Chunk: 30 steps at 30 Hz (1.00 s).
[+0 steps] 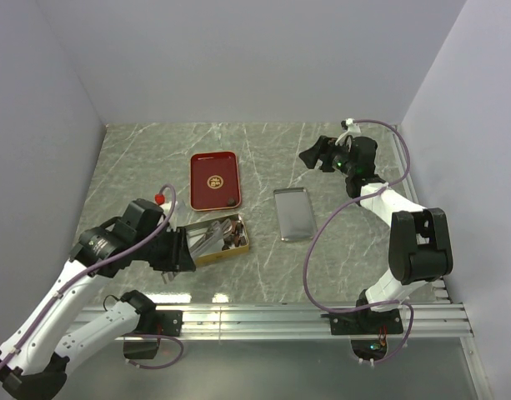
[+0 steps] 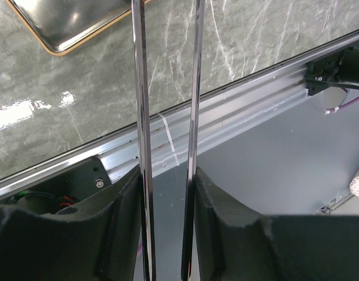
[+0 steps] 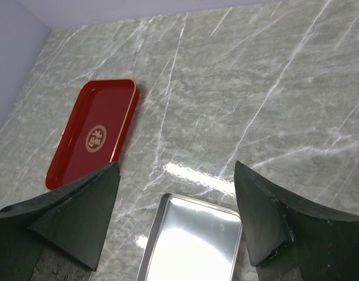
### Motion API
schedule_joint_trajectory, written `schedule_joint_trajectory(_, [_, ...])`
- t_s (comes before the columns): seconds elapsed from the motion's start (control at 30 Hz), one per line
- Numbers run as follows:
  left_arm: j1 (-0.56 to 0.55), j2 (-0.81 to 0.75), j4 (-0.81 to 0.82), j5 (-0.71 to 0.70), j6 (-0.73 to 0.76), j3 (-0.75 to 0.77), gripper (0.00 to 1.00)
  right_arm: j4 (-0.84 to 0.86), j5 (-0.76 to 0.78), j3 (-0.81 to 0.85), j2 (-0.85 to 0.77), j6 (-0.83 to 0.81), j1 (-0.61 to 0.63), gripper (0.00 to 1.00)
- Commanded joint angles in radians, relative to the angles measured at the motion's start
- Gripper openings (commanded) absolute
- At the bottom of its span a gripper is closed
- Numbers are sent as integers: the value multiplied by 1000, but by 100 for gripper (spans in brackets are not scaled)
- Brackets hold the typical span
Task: Pack the chocolate
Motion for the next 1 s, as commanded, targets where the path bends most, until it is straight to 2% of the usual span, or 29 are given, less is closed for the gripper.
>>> schedule_joint_trajectory(0.0, [-3,-13,21,-13,-17,5,40,17,5,33,-42,-10,-8,85])
schedule_joint_trajectory(0.23, [-1,-25,26,-81,-40,46,39,14,5,31,-43,-11,-8,85])
schedule_joint_trajectory(0.43, [-3,16,98,-198,-46,54,37,18,5,21,-57,-13,-8,85])
schedule_joint_trajectory(0.73, [-3,128,501,-388,-7,-15,39,23,-9,13,-68,-8,-10,85])
schedule_joint_trajectory(0.87, [3,254,627,-508,82,26,41,29,-15,11,-71,-5,-8,85])
schedule_joint_trajectory(0.97, [54,389,673,-499,156,103,41,31,-26,19,-62,-2,-10,85])
